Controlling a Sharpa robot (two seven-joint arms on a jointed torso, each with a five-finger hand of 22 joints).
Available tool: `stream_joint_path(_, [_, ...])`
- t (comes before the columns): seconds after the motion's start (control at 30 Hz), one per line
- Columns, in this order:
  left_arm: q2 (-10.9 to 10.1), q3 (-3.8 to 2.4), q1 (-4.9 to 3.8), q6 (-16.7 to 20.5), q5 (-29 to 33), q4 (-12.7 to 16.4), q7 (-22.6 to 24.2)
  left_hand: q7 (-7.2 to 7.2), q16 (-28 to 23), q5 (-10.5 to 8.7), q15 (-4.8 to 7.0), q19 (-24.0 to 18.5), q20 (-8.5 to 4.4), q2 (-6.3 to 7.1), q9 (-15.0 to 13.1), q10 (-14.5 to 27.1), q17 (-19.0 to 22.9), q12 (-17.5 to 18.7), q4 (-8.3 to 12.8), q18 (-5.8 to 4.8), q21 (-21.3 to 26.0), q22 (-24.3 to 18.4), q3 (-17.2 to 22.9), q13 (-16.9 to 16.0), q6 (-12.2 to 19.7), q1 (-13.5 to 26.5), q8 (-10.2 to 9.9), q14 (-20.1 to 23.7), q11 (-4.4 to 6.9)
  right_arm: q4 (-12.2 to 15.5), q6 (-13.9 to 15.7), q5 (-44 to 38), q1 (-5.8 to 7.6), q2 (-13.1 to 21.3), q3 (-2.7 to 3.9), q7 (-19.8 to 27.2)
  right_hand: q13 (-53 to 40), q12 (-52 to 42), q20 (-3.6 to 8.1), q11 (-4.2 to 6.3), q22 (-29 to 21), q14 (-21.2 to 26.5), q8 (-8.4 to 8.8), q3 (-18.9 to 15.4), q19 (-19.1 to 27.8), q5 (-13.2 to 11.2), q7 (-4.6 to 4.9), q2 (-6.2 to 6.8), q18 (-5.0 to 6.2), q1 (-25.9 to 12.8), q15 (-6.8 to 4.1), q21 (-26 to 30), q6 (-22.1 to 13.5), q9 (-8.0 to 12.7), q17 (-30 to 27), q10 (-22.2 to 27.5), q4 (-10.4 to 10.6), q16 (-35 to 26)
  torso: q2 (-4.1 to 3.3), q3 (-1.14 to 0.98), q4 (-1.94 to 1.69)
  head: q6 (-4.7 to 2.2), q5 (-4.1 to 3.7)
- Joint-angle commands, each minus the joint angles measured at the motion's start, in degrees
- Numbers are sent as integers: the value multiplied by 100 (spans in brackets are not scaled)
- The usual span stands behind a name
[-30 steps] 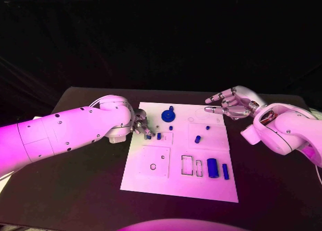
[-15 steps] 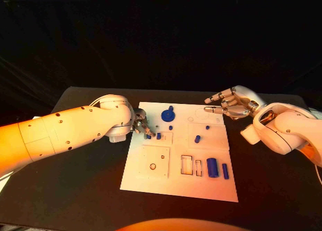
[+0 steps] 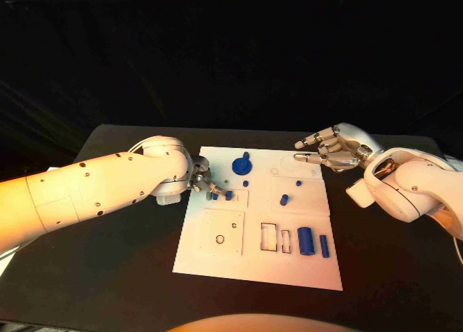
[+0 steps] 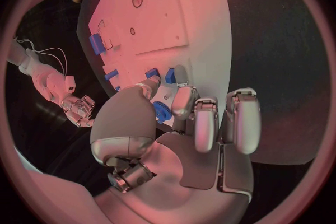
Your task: Assemble the parts on the task board
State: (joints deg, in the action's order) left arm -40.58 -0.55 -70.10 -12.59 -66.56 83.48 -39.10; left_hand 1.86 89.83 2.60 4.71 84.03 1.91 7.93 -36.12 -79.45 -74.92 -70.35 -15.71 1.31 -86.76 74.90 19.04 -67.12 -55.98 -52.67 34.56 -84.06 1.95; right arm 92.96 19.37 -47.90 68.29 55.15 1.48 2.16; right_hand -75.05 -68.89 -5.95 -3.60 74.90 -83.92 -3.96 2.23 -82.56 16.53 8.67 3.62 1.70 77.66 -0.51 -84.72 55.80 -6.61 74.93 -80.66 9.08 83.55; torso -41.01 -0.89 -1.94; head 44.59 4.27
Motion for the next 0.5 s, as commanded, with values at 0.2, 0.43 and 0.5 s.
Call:
stream_joint_path(0.2, [-43, 35, 49, 376, 5, 44, 175, -6, 17, 57, 32, 373, -57, -227, 11, 28, -1508, 42, -21, -20, 22, 1170, -102, 65, 33, -147, 36, -594, 7, -4, -89, -9, -4, -4, 0, 3, -141, 15, 13, 10, 538, -362, -14, -42, 41, 25, -12, -68, 81, 0, -9, 27, 11, -8, 425, 26, 9, -41, -1, 0, 0, -15, -4])
stream_joint_path(0.43, [-92, 35, 49, 1081, 186, 72, 631, 94, 17, 67, -13, 234, -22, -395, 59, 472, -1508, 692, 1, 46, 248, 963, -55, 752, 322, -439, -70, -594, -71, -14, -92, -9, -4, 1, 0, -1, -141, 15, 13, 10, 538, -362, -14, -42, 41, 25, -12, -68, 81, 0, -9, 27, 11, -8, 425, 26, 9, -41, 2, 0, -1, -20, -16])
stream_joint_path(0.5, [-108, 35, 49, 1425, 272, 76, 827, 138, 17, 66, -43, 206, 3, -377, 96, 620, -1508, 905, -31, 59, 300, 919, -62, 970, 413, -467, -122, -594, -110, -19, -89, -9, -4, 2, 0, -11, -141, 16, 13, 10, 536, -361, -14, -42, 43, 26, -12, -69, 81, 0, -9, 28, 11, -8, 424, 26, 9, -42, 1, 0, -1, -25, -17])
